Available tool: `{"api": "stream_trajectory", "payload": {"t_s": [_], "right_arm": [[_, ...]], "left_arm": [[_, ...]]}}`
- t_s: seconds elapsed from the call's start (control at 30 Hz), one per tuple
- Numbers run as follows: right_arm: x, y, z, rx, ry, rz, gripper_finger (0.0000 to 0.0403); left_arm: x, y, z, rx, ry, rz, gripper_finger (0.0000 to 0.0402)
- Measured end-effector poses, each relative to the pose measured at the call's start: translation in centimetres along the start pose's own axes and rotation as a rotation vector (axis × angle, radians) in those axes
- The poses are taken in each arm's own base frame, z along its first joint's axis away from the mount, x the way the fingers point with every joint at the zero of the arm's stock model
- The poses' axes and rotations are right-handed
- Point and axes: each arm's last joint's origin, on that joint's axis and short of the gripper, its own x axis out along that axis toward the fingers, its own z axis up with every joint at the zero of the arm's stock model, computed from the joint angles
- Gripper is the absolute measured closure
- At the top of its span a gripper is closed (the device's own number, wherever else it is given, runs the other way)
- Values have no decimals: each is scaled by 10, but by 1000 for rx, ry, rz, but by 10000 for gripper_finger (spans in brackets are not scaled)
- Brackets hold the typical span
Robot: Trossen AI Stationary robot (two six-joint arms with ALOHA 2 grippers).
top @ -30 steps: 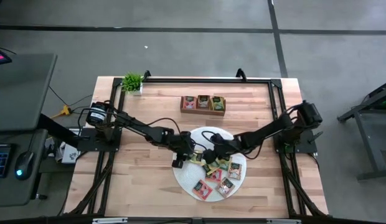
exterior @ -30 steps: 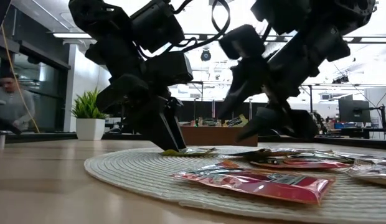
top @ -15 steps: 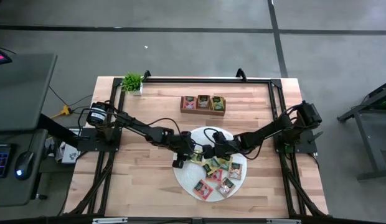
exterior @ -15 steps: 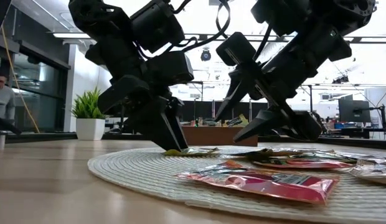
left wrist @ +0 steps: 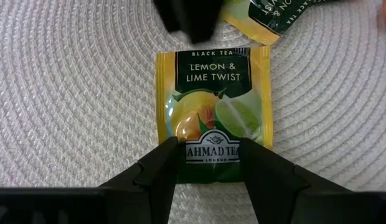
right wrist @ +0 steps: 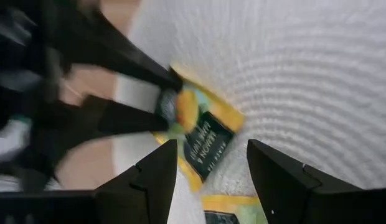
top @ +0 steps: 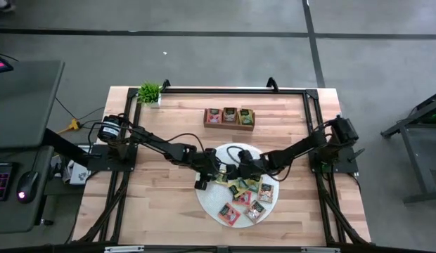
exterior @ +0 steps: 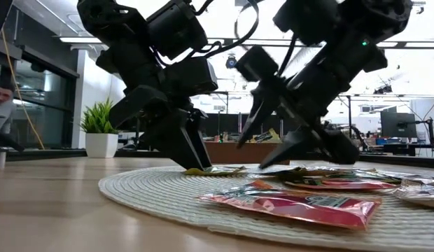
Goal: Pick & Place Tea
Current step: Put the yellow tea bag into the right section of the wooden organizer
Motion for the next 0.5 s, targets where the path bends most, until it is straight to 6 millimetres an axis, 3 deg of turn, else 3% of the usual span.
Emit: {"api": "stream_trajectory", "payload": {"t_s": [0.2,0.5], "right_arm": [[20,11,-4,-40,30,-51,213],[24,17,-3,-60,5,-97,222]], "left_arm": [[0,0,0,2,0,-2,234],[0,0,0,18,0,-3,234]]}}
